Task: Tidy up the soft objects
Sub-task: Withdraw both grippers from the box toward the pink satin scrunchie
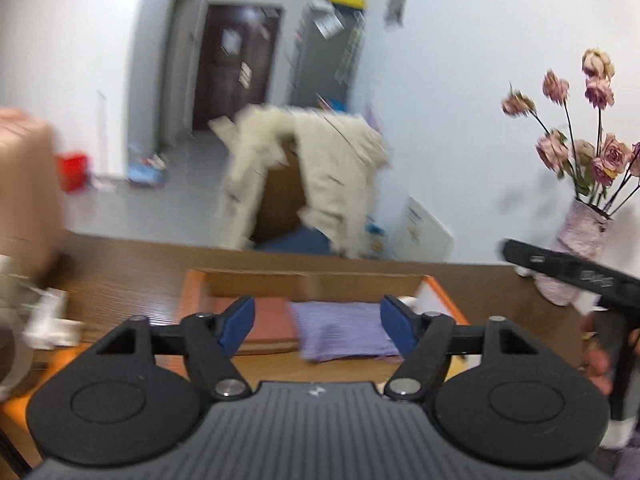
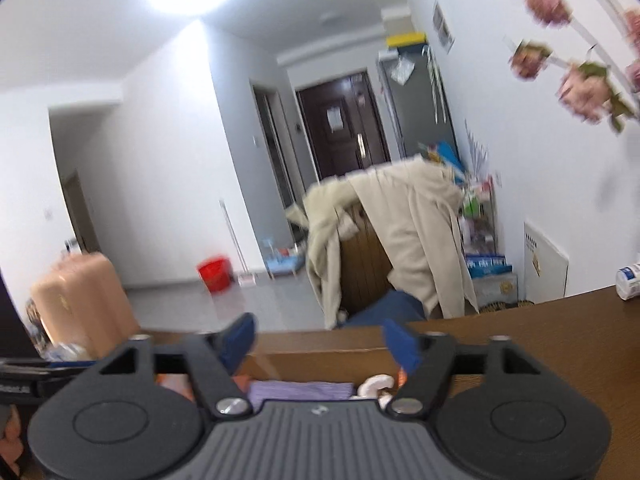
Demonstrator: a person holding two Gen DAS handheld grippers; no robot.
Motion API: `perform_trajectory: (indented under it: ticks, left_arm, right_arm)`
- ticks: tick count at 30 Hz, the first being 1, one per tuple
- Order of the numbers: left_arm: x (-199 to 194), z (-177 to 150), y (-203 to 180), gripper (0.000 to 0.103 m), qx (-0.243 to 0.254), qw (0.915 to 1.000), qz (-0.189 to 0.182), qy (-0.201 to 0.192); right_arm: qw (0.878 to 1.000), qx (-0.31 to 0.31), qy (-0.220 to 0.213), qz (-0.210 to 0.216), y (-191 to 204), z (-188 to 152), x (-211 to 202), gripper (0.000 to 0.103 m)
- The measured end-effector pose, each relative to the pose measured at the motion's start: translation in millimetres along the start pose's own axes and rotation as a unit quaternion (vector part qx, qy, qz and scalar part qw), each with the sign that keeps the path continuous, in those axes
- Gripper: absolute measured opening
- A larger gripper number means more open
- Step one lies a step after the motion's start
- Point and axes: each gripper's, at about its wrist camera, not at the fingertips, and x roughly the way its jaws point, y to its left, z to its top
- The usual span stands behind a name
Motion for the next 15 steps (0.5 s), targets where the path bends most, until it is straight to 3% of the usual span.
perform_trajectory:
  ticks: [5,9,13,15]
  left_arm:
    - [-82.2,-35.0,14.3,0.081,0.018,0.9982,0.030,-0.049]
    - [-135.8,-83.4,9.7,0.087,0.059,0.9906,0.076,-0.097]
    - [-175.6,-129.2,12.3,0.097,0.044,0.9919,0.059,-0.104]
    - [-194.6,-154.4,12.9,0.102,0.039,0.9924,0.045,-0.108]
  right_arm:
    - [0.999,-0.034,0.003,0.010,34.4,-20.5,-59.9,0.082]
    - [0.998,-0.061,0.016,0.005,57.6,-43.3,-106.3,0.086]
    - [0.996,-0.083,0.033,-0.014,76.4,-80.8,-151.4,0.088]
    - [0.997,-0.064,0.042,-0.028,79.9,-103.7,-168.8,0.089]
